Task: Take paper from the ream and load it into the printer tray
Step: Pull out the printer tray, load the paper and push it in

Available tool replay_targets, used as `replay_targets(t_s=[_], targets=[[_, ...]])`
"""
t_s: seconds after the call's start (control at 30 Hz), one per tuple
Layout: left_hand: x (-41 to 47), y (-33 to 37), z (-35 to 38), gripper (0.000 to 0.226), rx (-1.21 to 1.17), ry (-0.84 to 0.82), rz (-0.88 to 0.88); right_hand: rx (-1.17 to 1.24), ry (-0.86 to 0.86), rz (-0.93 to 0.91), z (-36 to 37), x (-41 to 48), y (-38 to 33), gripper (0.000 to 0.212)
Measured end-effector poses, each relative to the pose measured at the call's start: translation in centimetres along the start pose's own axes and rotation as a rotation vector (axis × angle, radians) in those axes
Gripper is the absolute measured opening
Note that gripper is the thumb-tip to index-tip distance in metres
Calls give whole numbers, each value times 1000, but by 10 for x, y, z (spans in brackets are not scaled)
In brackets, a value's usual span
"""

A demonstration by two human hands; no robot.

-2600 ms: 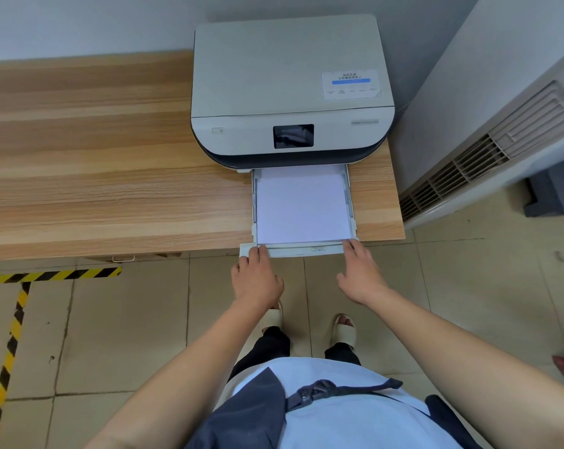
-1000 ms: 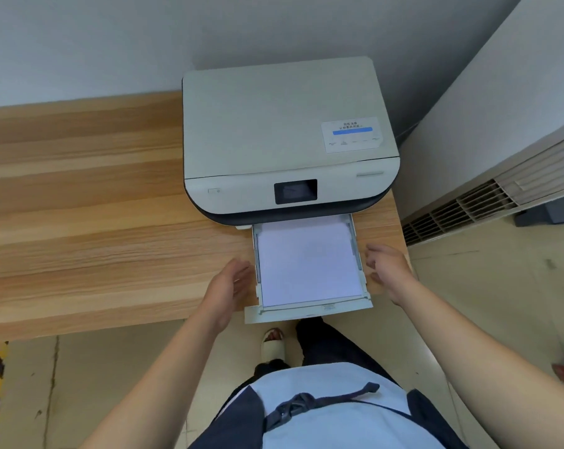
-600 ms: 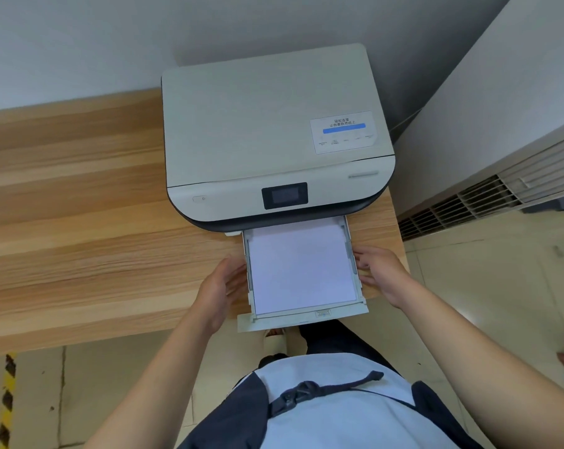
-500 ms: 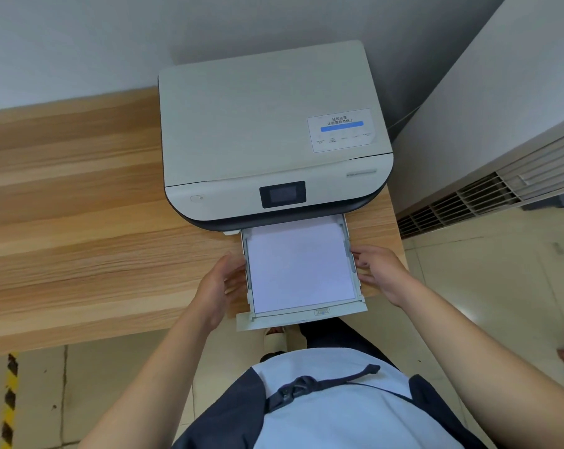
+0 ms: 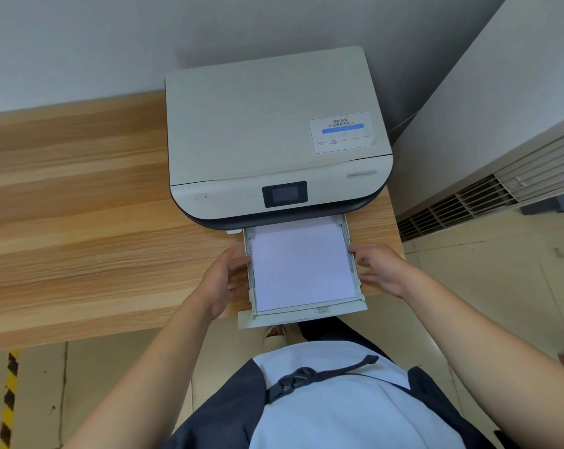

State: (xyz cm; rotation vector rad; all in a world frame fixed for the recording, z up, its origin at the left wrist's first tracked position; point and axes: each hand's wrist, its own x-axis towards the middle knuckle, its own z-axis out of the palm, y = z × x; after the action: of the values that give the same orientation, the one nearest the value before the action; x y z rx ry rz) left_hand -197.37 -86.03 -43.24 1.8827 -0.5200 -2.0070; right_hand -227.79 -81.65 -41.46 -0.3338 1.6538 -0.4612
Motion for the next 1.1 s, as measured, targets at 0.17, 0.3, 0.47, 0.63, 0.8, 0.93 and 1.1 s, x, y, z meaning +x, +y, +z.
replay_targets(t_s=[0.17, 0.3, 0.47, 0.63, 0.8, 0.93, 1.1], targets=[[-7, -2, 1, 52, 18, -39, -14, -2, -24, -4, 3, -6, 1, 37], [-15, 1, 0, 47, 82, -73, -9, -31, -45, -26, 6, -10, 7, 38], [-25, -3, -6, 41, 80, -85, 26, 6, 50, -51, 8, -4, 11, 43], [-28, -21, -23, 41, 50, 40, 66, 111, 183, -125, 2, -13, 21, 39], [-42, -57, -43, 35, 65, 74, 28, 202, 300, -88, -7, -28, 61, 34], [-45, -86, -52, 33, 12, 49, -67, 227, 308, 4, -5, -38, 97, 36], [-49, -95, -44, 22, -145, 22, -122, 383, 229, 76, 7, -43, 111, 25]])
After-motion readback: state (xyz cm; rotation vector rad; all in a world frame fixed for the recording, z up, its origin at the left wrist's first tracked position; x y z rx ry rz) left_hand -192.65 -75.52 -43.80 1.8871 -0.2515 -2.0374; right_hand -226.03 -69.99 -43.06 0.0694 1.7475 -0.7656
